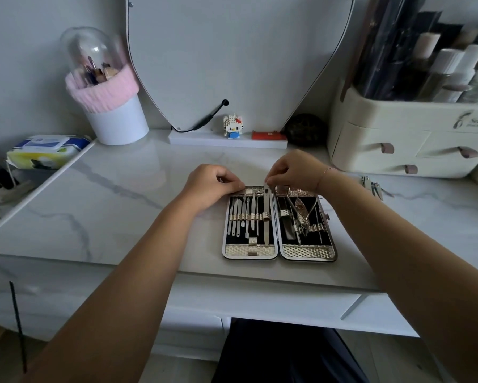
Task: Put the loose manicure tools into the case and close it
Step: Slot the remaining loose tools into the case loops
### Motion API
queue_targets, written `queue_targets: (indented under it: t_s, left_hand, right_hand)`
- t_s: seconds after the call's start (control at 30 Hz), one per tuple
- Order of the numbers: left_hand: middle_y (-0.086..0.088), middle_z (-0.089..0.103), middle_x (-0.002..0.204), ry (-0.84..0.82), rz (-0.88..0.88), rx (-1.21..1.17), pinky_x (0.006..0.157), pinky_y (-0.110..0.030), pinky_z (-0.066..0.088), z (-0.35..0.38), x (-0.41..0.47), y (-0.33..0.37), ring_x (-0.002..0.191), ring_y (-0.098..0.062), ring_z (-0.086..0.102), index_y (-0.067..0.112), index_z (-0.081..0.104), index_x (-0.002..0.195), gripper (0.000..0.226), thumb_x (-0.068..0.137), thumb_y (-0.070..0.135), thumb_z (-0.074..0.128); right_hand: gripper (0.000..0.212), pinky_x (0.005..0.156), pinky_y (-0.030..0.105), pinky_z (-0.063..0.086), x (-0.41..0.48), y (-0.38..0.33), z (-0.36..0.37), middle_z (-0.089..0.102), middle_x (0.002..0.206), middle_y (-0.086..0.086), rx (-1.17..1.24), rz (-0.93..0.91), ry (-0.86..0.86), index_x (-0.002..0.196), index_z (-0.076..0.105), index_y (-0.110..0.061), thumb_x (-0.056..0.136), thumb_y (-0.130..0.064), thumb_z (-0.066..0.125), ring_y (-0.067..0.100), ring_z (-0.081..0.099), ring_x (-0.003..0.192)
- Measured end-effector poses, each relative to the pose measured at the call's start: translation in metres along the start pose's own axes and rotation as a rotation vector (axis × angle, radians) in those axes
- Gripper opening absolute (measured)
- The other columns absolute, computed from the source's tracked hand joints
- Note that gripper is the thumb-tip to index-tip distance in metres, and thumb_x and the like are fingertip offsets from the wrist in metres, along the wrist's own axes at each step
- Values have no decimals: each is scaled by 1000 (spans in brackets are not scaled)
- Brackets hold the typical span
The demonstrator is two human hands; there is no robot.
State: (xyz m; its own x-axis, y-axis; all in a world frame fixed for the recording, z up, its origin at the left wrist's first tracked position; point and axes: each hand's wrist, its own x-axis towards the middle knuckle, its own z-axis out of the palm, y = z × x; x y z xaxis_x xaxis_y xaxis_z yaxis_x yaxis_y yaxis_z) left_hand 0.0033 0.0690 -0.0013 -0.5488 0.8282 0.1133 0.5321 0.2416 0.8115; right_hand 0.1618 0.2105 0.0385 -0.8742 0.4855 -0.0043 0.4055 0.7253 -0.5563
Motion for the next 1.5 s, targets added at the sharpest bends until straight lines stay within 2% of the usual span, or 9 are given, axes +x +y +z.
queue_targets:
  t_s: [0.17,0.3,0.43,0.67,0.8,0.9,1.07,1.37,1.5]
  left_hand:
    - [11,71,74,3,1,-8,83,-34,52,0,-1,1,79,-10,64,25,74,73,9,69,31,80]
    - [11,71,74,-2,0,-9,82,-34,52,-1,-1,1,78,-9,64,25,75,73,8,70,30,80]
    - [11,71,75,-9,6,0,82,-33,51,-1,0,1,77,-9,63,25,74,74,8,71,31,80]
    - [9,71,79,-9,3,20,82,-32,51,-1,0,0,83,-11,64,25,74,76,12,70,34,79]
    - [10,70,77,-1,-3,22,79,-30,50,-1,0,1,80,-9,64,25,74,74,12,70,34,80]
    - [12,69,72,3,-3,17,73,-26,48,-1,-1,2,74,-7,61,26,73,72,10,69,32,80]
    - [12,69,72,-1,-8,21,73,-26,48,-1,-2,4,75,-7,61,27,73,71,10,69,34,80]
    - [13,69,74,0,-7,25,72,-24,47,-2,-3,5,76,-6,61,25,74,74,10,70,32,80]
    - [12,69,75,-4,-11,13,75,-26,48,-2,-5,6,78,-7,62,23,74,76,10,72,31,79]
  right_hand:
    - [9,55,10,43,0,-2,3,65,64,-9,33,-3,1,88,73,-14,83,-13,66,-3,58,48]
    - [13,62,20,44,3,-2,4,68,72,-1,87,34,-2,85,74,-15,86,-21,62,8,55,61]
    - [17,50,18,37,5,-2,-1,64,65,0,156,104,-61,68,70,-20,82,-30,68,10,43,54]
    - [23,49,20,37,15,-6,-4,63,60,-2,65,160,-95,83,74,-7,84,-29,66,0,45,34]
    - [22,58,24,45,17,-5,1,68,66,8,54,115,-112,73,74,-13,76,-35,73,16,52,56]
    - [18,69,31,47,16,-6,1,73,82,11,16,88,-138,70,73,-20,70,-38,77,16,54,69]
    - [13,74,28,46,11,-8,0,66,74,-5,24,66,-151,74,71,-21,72,-33,76,10,54,72]
    - [22,70,23,45,8,-10,1,66,78,-6,10,53,-148,83,72,-18,72,-37,76,8,56,75]
    - [25,61,17,41,0,-7,1,64,74,-7,89,28,-21,89,71,-11,77,-33,73,5,54,66]
